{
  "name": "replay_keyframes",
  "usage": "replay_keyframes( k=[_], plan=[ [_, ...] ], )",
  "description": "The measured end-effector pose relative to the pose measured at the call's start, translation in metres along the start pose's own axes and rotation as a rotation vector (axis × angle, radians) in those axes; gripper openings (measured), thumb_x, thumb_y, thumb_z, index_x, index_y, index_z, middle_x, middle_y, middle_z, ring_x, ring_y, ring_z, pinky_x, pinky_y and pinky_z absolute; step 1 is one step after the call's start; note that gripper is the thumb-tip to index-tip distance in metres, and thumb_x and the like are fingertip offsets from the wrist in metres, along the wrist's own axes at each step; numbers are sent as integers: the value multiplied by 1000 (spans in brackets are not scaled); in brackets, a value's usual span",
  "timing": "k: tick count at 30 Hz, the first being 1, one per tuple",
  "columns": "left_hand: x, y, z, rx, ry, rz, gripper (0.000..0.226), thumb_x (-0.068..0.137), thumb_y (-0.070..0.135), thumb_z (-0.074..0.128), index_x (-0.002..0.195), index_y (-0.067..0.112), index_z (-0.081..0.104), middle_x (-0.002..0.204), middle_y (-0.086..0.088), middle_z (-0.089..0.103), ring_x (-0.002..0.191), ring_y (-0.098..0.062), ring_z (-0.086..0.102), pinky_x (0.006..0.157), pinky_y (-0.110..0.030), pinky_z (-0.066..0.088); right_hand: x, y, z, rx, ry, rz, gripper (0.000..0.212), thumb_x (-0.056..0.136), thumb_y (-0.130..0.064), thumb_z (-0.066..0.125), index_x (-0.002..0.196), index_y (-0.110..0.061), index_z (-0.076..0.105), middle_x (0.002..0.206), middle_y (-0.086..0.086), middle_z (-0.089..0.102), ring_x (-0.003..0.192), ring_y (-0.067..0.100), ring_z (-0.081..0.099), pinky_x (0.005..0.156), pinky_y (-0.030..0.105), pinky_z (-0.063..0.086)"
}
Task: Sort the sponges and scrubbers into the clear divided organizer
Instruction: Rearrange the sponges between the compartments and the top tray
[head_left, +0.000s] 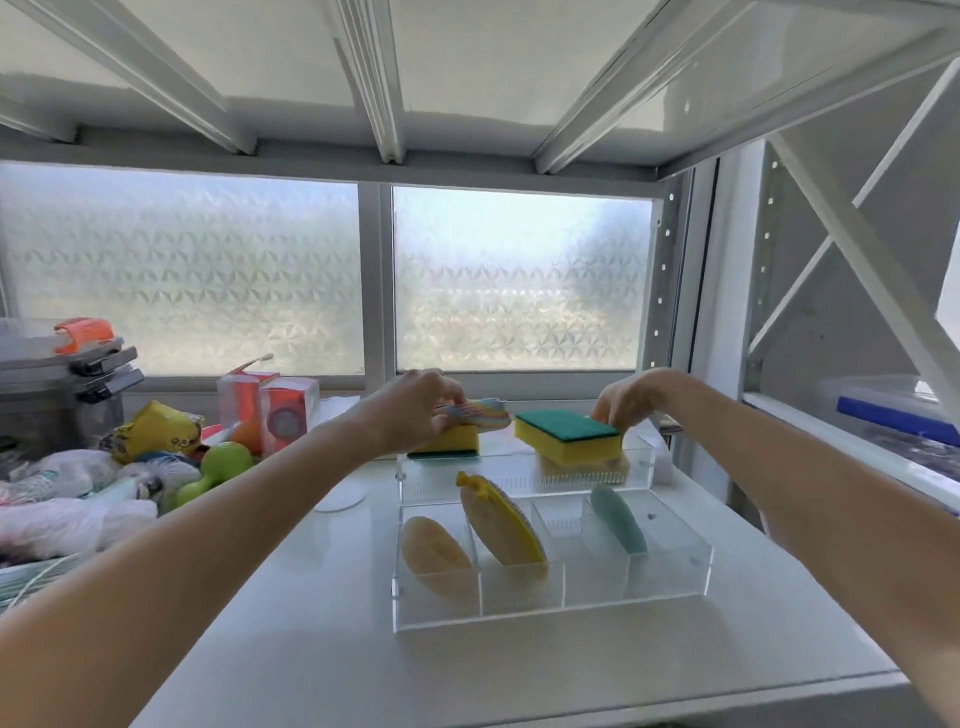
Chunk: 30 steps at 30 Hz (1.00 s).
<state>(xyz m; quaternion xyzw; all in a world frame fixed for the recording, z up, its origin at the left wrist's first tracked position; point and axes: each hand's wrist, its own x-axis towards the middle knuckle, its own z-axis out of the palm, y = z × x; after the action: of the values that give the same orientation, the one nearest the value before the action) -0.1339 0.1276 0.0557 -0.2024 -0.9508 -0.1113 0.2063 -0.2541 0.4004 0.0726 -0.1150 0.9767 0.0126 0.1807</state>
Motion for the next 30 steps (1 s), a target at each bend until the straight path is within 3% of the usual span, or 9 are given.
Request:
replay_keyframes(
  k=[5,13,15,18,22,25,27,30],
  plan=[
    [-2,1,1,13,-6,-14,26,91,23,58,115,18,67,113,-5,64,103,-24,60,93,-41,48,-7,4,5,52,62,-20,48,73,-14,74,118,-10,60,122,0,59,116,17,51,106,33,37],
    [-5,7,-1,50,-34,-5,29,92,20,57,120,13,64,117,-9,62,103,-26,60,94,-41,49,-29,15,0,305,154,-28,48,77,-10,70,122,-13,54,118,0,46,114,18,40,102,34,31],
    [-5,7,-1,53,-34,-10,29,92,20,57,120,14,64,118,-9,62,105,-27,60,95,-43,49,-33,17,-2,407,153,-2,39,78,-9,70,114,-16,57,121,3,49,115,21,42,101,36,35],
    [-6,7,0,55,-32,-19,29,92,18,56,120,15,64,118,-9,63,105,-27,60,94,-45,50,-34,23,-6,563,132,13,25,79,-7,70,99,-18,62,122,8,56,107,21,51,85,32,43],
    [-7,6,0,46,-23,-20,30,92,17,57,120,14,64,119,-9,63,106,-26,60,95,-44,50,-39,25,-9,734,140,3,21,84,-1,63,103,-12,62,119,13,61,106,26,59,81,35,53],
    [-7,5,1,40,-18,-17,30,92,17,57,121,14,64,119,-9,63,106,-26,60,94,-44,50,-42,25,-12,768,275,-27,16,88,-4,59,99,-14,63,114,10,59,107,26,57,84,35,52],
    [-7,5,2,35,-14,-10,30,92,16,57,121,13,64,119,-10,63,106,-26,61,94,-44,50,-46,23,-14,769,394,-46,11,89,-8,59,94,-16,64,108,8,58,97,21,56,78,31,51],
    [-6,7,2,30,-8,-4,30,91,14,57,120,12,65,120,-10,64,106,-27,61,95,-43,50,-54,23,-19,592,638,-62,15,87,-17,62,100,-15,67,113,11,56,99,24,53,81,33,49]
  ],
)
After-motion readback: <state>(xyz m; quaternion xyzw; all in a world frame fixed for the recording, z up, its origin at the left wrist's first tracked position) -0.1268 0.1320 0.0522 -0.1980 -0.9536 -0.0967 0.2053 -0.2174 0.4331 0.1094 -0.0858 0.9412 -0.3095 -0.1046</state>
